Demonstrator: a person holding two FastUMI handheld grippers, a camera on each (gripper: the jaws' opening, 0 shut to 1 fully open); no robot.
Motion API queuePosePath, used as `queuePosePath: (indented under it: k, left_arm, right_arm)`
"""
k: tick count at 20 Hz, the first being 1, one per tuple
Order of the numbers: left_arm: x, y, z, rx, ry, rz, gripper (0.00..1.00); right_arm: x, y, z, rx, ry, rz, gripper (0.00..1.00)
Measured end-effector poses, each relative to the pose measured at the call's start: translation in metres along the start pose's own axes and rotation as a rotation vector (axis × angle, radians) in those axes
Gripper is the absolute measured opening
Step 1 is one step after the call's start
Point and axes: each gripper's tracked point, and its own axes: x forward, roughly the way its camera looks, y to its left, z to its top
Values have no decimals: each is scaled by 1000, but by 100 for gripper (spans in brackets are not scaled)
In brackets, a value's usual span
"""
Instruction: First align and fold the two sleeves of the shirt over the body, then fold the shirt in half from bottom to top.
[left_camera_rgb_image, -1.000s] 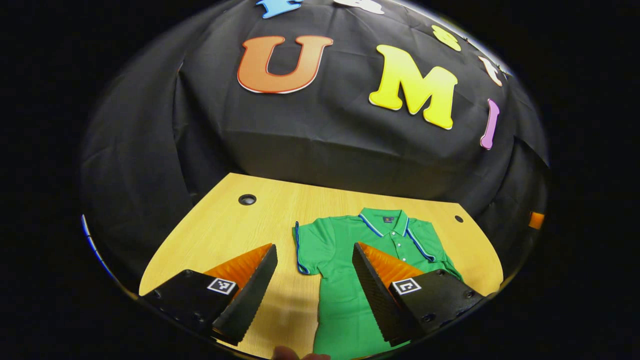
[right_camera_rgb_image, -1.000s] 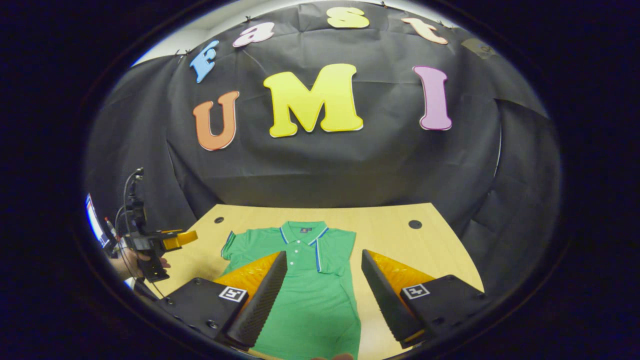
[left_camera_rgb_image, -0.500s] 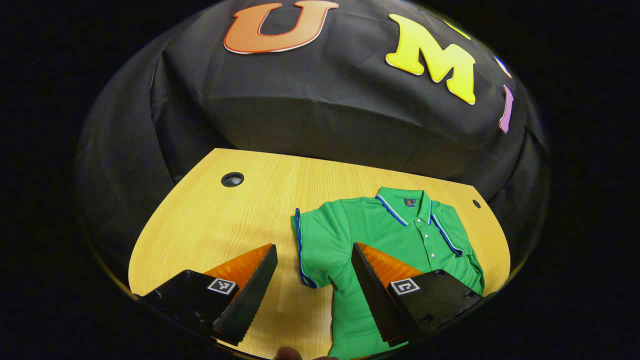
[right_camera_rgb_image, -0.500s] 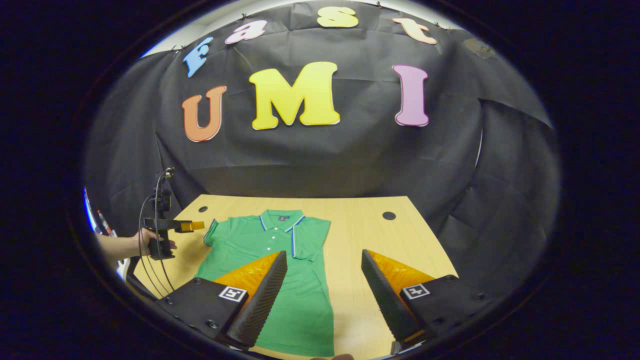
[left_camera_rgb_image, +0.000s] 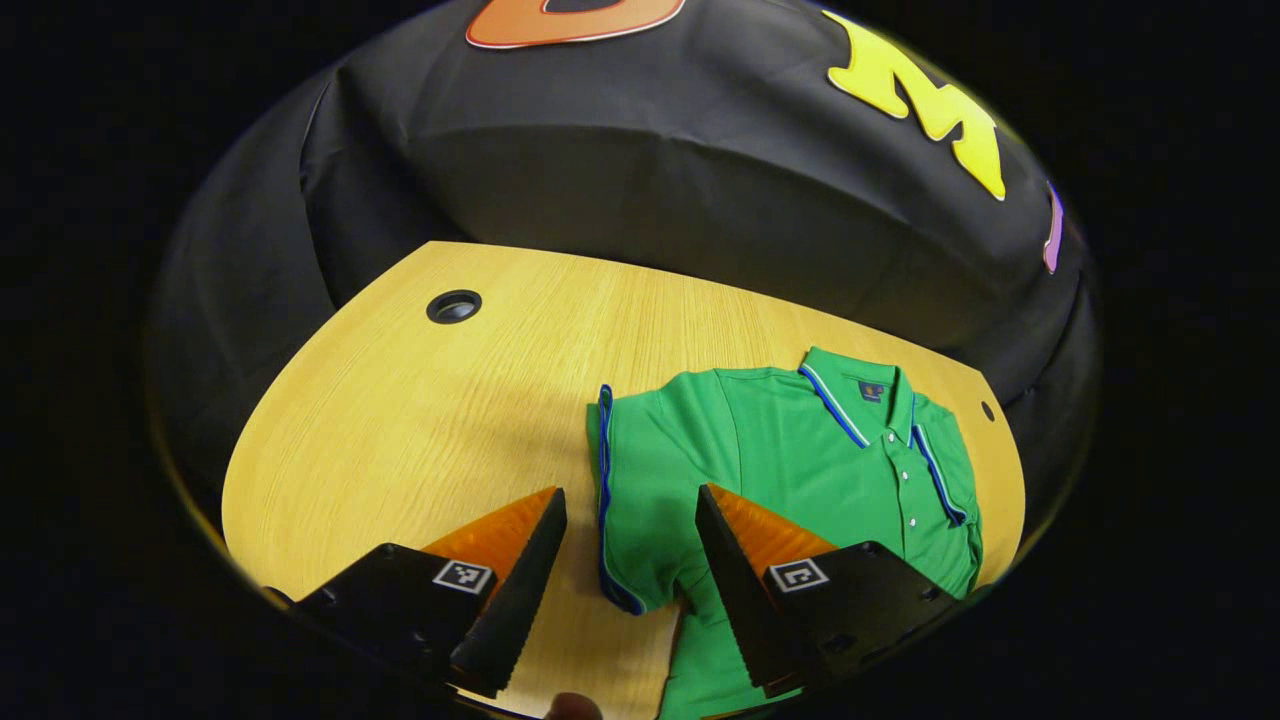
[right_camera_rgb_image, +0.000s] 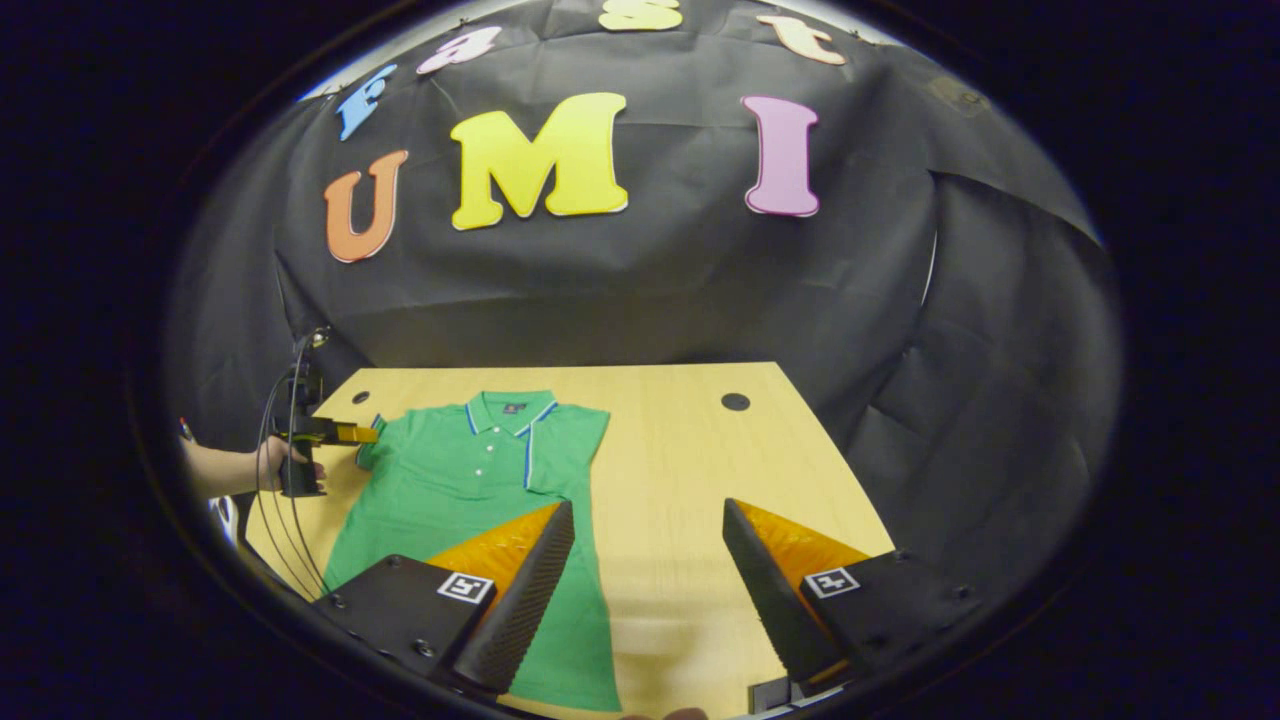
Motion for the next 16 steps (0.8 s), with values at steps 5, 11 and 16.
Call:
queuePosePath:
  k: [5,11,16]
  left_arm:
    - [11,8,-13,-9,36,105,58]
    - [10,4,-10,-9,34,105,6]
    - [-8,0,12,-50,-42,80,4]
  right_arm:
    - [14,-10,-14,32,16,-8,96]
    - [21,-21,-37,37,57,-24,97]
    - [20,-24,-32,36,37,-20,94]
